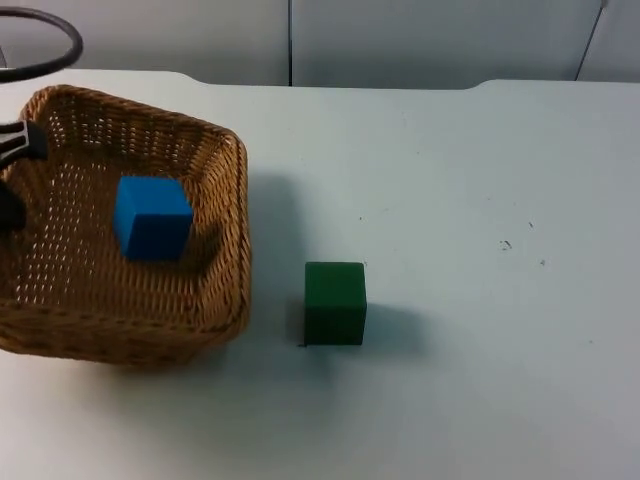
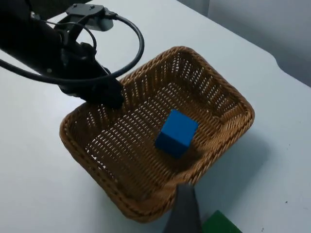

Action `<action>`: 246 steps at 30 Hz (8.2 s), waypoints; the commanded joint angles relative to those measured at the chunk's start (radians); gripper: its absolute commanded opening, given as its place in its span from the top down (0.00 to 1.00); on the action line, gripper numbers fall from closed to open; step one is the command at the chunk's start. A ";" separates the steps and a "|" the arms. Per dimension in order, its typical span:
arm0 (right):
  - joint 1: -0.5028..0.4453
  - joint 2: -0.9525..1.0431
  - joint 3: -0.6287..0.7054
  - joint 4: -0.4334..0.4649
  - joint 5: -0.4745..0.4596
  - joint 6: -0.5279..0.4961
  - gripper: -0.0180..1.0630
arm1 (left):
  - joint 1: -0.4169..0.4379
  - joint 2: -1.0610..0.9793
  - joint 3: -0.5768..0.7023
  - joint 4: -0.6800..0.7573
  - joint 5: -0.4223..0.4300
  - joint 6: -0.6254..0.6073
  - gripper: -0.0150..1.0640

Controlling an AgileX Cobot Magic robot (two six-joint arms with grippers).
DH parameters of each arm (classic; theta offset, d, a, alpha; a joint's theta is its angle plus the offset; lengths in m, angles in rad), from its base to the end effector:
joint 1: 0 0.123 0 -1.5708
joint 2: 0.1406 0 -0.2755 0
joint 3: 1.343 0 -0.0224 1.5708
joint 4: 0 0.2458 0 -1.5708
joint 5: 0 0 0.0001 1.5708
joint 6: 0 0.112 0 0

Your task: Pick up the basket with the left hand and place the blue cube into the basket with the right hand.

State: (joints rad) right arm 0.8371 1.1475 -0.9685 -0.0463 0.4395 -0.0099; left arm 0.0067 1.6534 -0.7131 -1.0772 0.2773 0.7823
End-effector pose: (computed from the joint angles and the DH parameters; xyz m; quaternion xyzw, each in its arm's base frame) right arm 0.1801 0.1964 0.3306 -0.3687 0.7856 0.1822 0.4623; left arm 0.2995 -0.0251 0.1305 -0.1005 0.9460 -0.1539 0.2672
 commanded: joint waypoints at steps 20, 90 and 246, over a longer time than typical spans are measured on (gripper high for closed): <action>0.000 -0.136 0.050 -0.002 0.012 0.010 0.38 | 0.001 0.061 -0.006 -0.012 -0.103 0.023 0.99; 0.000 -0.136 0.050 -0.002 0.060 -0.001 0.38 | 0.001 -1.019 -0.006 0.382 0.350 -0.156 0.40; -0.562 -1.147 0.462 -0.059 0.640 0.058 0.01 | 0.001 -1.653 0.201 0.984 0.793 -0.815 0.01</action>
State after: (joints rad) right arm 0.3149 0.0024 -0.5120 -0.1001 1.0898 0.0538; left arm 0.0092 0.0046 -0.5138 -0.0914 1.0705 -0.0294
